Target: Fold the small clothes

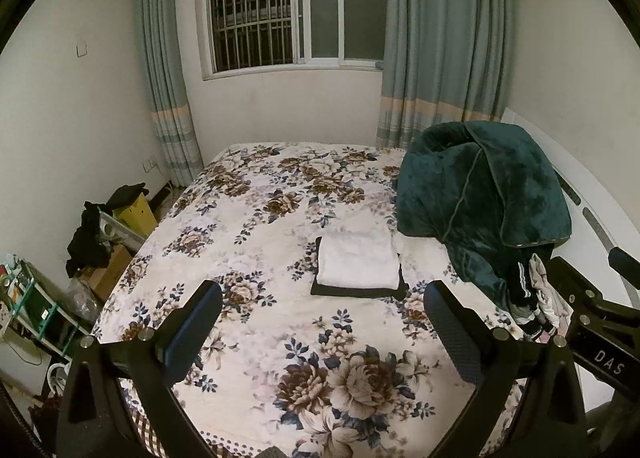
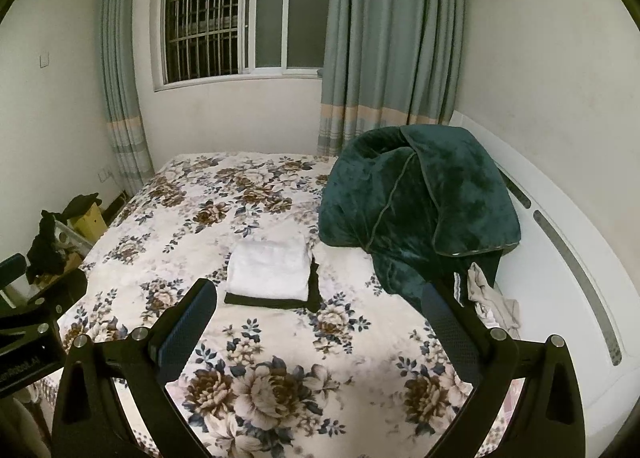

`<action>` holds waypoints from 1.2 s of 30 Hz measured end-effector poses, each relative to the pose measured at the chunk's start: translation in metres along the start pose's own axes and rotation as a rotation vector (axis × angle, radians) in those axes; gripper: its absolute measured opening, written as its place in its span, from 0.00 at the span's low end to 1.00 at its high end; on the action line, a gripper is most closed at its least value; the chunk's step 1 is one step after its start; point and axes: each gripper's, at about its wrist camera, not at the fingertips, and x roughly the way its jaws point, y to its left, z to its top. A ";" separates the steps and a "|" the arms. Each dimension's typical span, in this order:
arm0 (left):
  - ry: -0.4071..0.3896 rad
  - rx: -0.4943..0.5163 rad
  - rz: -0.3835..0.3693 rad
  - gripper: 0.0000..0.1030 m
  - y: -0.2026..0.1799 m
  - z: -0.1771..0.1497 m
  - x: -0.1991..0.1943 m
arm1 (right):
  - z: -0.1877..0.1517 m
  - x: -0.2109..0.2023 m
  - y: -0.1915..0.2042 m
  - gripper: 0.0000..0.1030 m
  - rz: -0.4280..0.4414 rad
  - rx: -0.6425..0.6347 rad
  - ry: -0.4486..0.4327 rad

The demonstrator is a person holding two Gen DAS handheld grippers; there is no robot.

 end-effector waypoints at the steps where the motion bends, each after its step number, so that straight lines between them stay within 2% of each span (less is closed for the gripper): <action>1: -0.002 0.002 0.002 1.00 0.000 0.000 -0.001 | 0.000 -0.001 0.000 1.00 0.001 0.003 0.000; 36: -0.020 0.022 0.005 1.00 -0.002 0.006 -0.007 | -0.007 -0.016 0.005 1.00 -0.003 0.019 -0.014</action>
